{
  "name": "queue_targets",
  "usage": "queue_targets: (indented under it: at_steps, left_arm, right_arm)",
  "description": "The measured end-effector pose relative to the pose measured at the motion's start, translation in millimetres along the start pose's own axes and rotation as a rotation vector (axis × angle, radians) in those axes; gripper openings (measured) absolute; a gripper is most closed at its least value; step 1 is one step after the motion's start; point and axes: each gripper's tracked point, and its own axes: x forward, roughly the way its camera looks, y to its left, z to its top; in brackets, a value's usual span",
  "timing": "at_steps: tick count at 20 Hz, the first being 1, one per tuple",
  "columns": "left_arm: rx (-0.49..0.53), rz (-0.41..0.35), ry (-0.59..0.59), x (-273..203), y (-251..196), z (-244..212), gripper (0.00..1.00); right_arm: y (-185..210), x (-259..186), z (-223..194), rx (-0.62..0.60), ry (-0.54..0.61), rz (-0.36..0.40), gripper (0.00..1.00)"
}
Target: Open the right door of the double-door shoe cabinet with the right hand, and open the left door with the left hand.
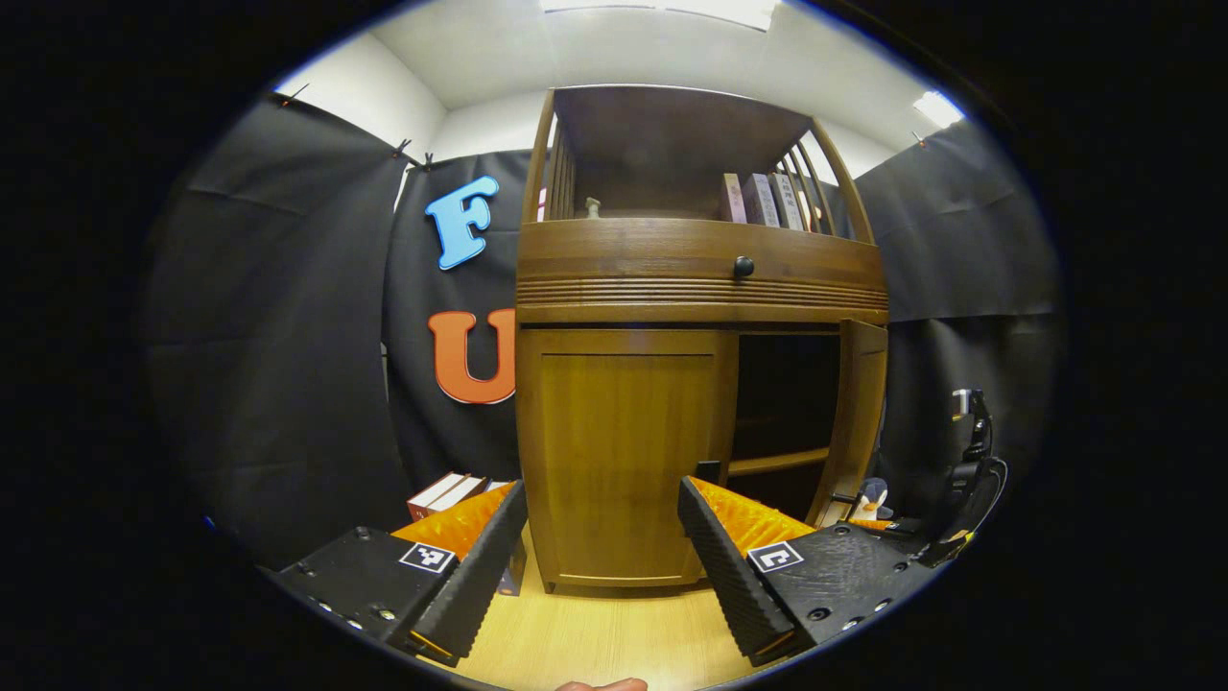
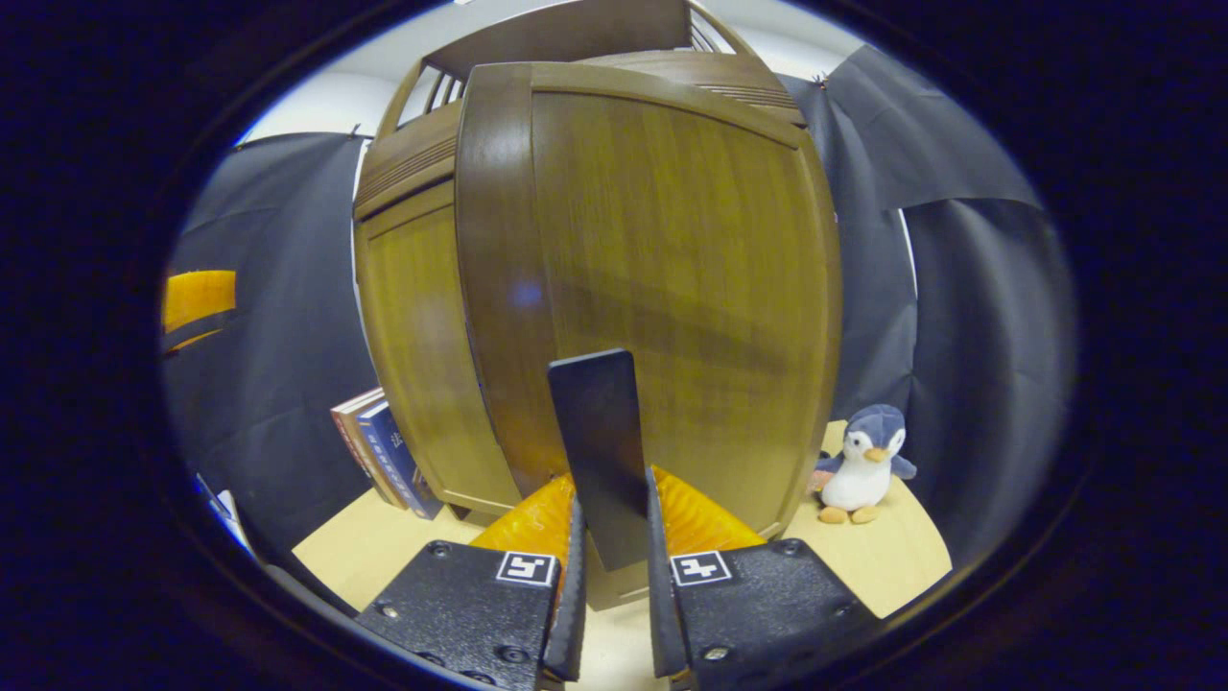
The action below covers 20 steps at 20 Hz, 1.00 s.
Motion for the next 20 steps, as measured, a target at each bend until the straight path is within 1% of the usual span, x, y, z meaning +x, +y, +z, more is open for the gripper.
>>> queue_targets:
  at_steps: [5, 6, 7, 8, 12, 13, 14, 15, 16, 20]
  left_arm:
    - [0.018, -0.020, 0.002, 0, -14, -1, 0.95]
    - [0.017, -0.022, -0.001, 0, -16, -1, 1.00]
    - [0.012, -0.026, -0.001, -1, -18, -2, 0.95]
    - [0.008, -0.031, 0.002, 0, -19, -3, 0.95]
    - [0.005, -0.027, 0.012, -1, -24, -6, 0.95]
    - [0.008, -0.023, 0.015, -2, -26, -7, 0.95]
    - [0.012, -0.018, 0.015, -2, -25, -8, 0.95]
    - [0.016, -0.012, 0.012, -3, -25, -7, 0.95]
    - [0.017, -0.006, 0.009, -4, -25, -7, 0.95]
    - [0.003, 0.007, 0.019, -3, -25, -12, 0.95]
  right_arm:
    - [-11, -17, -4, -0.032, -0.011, -0.026, 0.30]
    - [-13, -20, -4, -0.037, -0.011, -0.029, 0.29]
    - [-16, -24, -4, -0.039, -0.011, -0.030, 0.29]
    - [-19, -28, -6, -0.039, -0.011, -0.031, 0.28]
    - [-33, -42, -7, -0.037, -0.020, -0.044, 0.27]
    - [-36, -45, -8, -0.037, -0.023, -0.049, 0.29]
    - [-40, -50, -7, -0.039, -0.022, -0.056, 0.27]
    - [-45, -52, -9, -0.039, -0.018, -0.063, 0.28]
    - [-49, -56, -9, -0.038, -0.013, -0.067, 0.26]
    - [-72, -72, -12, -0.021, 0.005, -0.098, 0.23]
